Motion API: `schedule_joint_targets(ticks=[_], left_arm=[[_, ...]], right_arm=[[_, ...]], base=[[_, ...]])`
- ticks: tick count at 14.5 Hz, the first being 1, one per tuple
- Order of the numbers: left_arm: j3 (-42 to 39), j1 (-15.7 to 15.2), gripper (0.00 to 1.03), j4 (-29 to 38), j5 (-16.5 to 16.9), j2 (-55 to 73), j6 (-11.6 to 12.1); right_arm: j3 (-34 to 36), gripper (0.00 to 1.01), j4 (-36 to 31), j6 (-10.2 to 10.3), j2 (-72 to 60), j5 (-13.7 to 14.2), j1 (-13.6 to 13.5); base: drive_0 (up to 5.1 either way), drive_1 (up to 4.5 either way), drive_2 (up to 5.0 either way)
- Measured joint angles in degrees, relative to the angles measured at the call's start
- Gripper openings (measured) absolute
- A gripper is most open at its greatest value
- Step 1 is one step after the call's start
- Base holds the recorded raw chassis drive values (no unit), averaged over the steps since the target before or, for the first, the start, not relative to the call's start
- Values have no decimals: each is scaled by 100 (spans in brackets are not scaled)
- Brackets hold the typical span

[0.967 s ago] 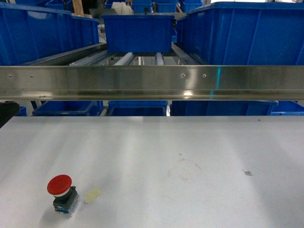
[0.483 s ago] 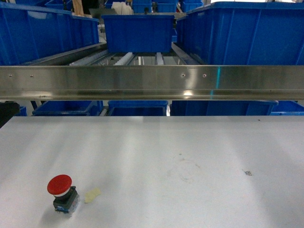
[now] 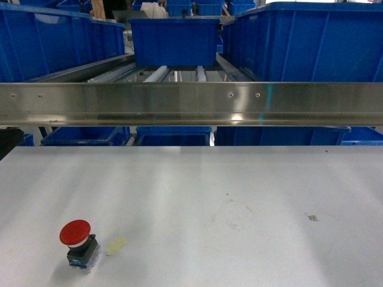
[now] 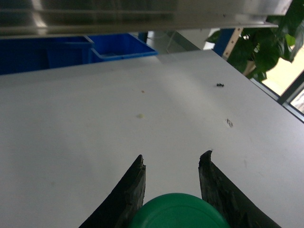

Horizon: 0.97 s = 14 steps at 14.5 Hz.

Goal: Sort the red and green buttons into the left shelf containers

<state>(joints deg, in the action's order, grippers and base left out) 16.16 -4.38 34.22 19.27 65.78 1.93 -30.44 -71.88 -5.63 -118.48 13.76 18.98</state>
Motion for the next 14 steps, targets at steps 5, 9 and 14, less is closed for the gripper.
schedule_joint_targets(ticks=[5, 9, 14], left_arm=[[0, 0, 98, 0, 0, 2, 0], [0, 0, 98, 0, 0, 0, 0], [-13, 258, 98, 490, -343, 448, 83]], right_arm=[[1053, 31, 1534, -131, 3440, -1609, 308], [1537, 31, 3858, -105, 7027, -3501, 1384], [1541, 31, 3884, -151, 6983, -3504, 1403]], base=[[0, 0, 0], [0, 0, 0], [0, 0, 0]])
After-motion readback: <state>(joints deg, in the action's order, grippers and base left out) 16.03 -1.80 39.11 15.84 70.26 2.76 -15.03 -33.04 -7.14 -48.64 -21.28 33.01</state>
